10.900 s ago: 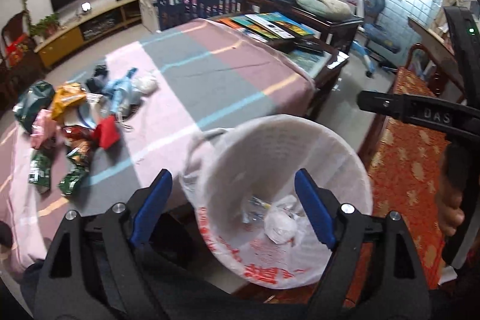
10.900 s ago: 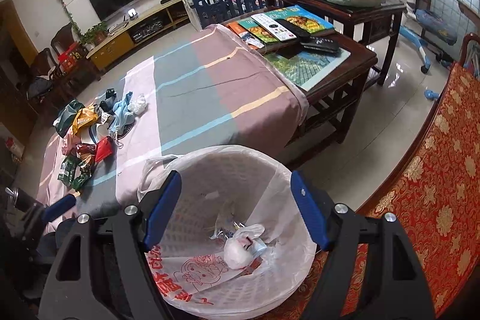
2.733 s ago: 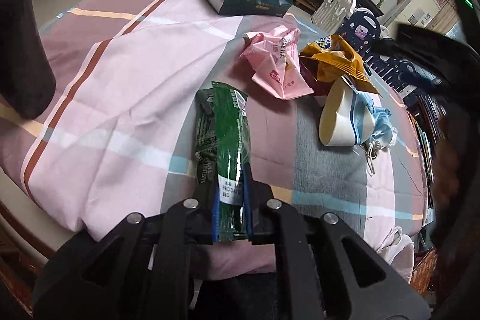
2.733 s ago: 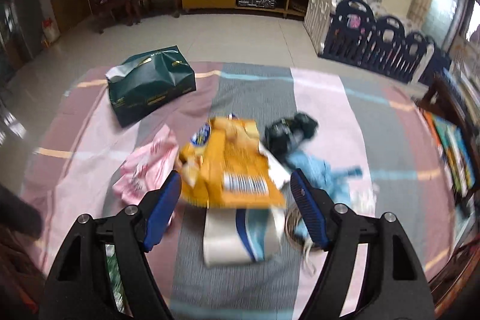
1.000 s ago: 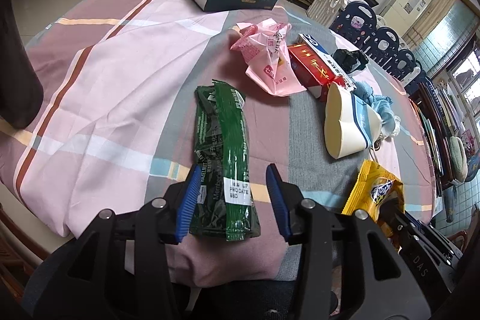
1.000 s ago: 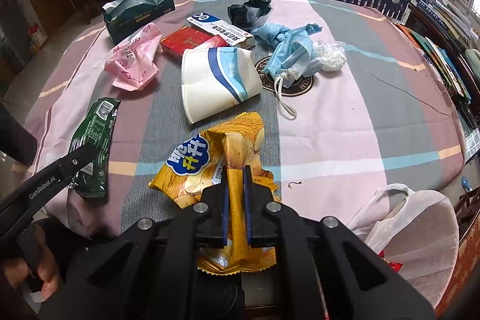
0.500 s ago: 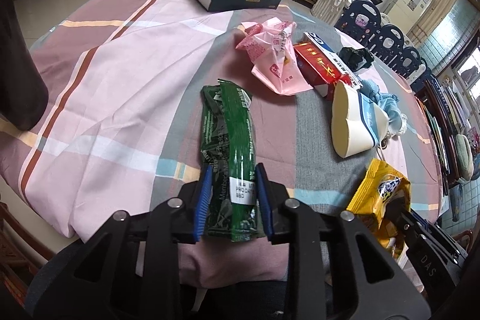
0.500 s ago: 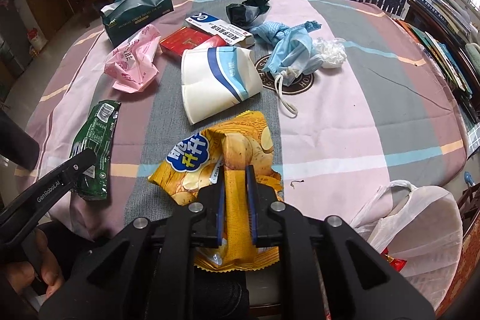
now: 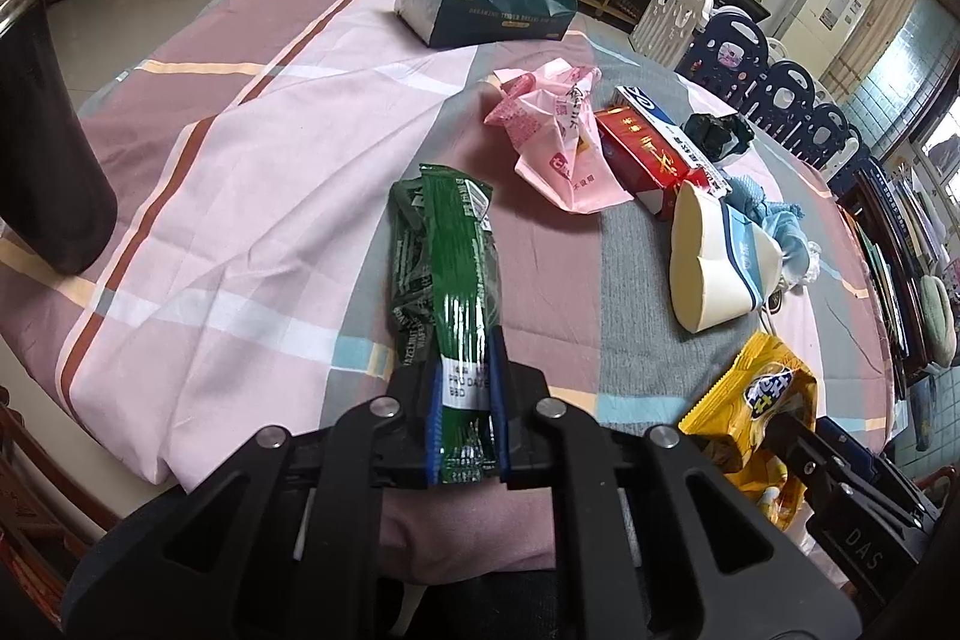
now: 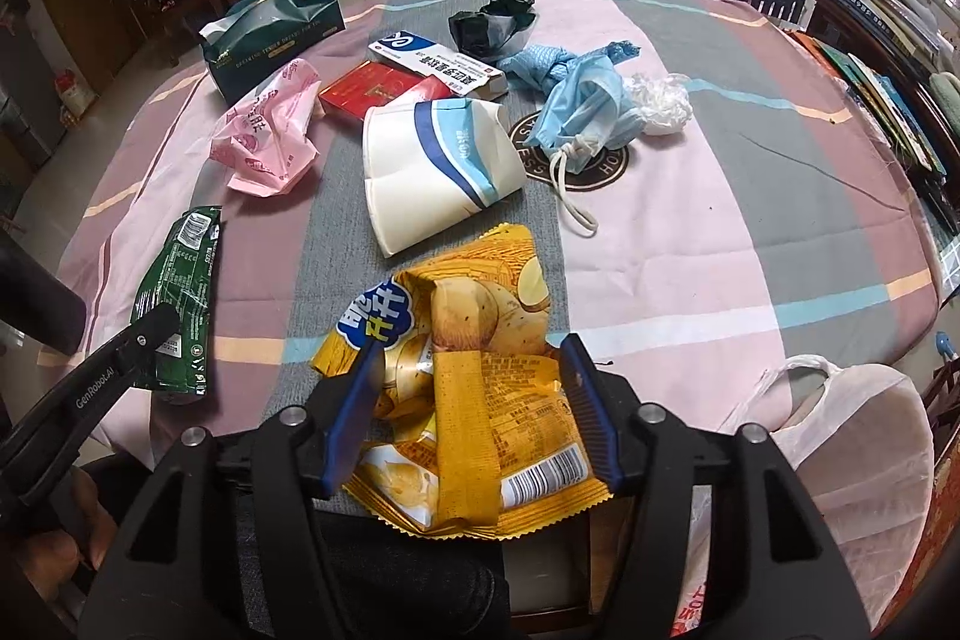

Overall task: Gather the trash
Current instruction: 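Lift the long green bag and yellow chip bag above the table with both tools, then carry both bags over the white basket and open both tools to drop them, then grasp the white striped paper cup with the right tool while the left tool grasps the pink bag, then hold the paper cup and pink bag above the table with both tools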

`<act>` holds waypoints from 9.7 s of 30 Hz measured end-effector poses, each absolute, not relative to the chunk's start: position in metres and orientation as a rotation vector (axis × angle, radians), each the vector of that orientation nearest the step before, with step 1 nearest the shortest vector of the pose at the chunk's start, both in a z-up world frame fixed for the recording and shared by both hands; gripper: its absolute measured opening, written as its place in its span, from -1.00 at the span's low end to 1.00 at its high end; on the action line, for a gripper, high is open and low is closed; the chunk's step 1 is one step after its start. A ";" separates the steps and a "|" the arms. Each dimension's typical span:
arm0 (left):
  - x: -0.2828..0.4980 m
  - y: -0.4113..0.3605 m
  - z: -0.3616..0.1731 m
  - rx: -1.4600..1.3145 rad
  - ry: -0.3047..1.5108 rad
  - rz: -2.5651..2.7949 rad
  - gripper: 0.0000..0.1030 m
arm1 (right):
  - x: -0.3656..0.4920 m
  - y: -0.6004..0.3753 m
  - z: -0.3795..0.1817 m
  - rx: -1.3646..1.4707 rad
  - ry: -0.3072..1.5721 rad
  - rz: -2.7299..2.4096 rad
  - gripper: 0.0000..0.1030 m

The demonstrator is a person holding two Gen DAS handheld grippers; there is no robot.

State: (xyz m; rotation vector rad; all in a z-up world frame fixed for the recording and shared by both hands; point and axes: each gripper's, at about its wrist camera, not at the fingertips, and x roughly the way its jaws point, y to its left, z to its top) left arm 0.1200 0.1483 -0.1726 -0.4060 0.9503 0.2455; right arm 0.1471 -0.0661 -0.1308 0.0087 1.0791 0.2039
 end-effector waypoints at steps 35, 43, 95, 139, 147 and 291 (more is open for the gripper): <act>0.120 0.156 -0.182 -0.464 0.989 0.244 -0.72 | 0.154 -0.055 -0.147 -0.005 1.145 0.196 0.53; 0.122 0.154 -0.183 -0.451 0.995 0.242 -0.72 | 0.146 -0.044 -0.138 -0.090 1.067 0.220 -0.56; 0.058 -0.175 -0.161 -0.111 1.095 -0.824 -0.74 | 0.034 -0.376 -0.084 0.414 0.997 -0.301 0.55; 0.110 0.086 -0.135 -0.619 0.727 -0.018 0.73 | 0.084 -0.219 -0.086 0.200 1.032 -0.030 0.55; 0.084 0.114 -0.127 -0.675 0.609 0.196 0.73 | 0.124 -0.162 -0.084 0.132 0.997 0.033 0.55; 0.090 0.140 -0.144 -0.454 0.704 0.187 -0.50 | 0.117 -0.068 -0.108 -0.063 1.040 0.196 0.61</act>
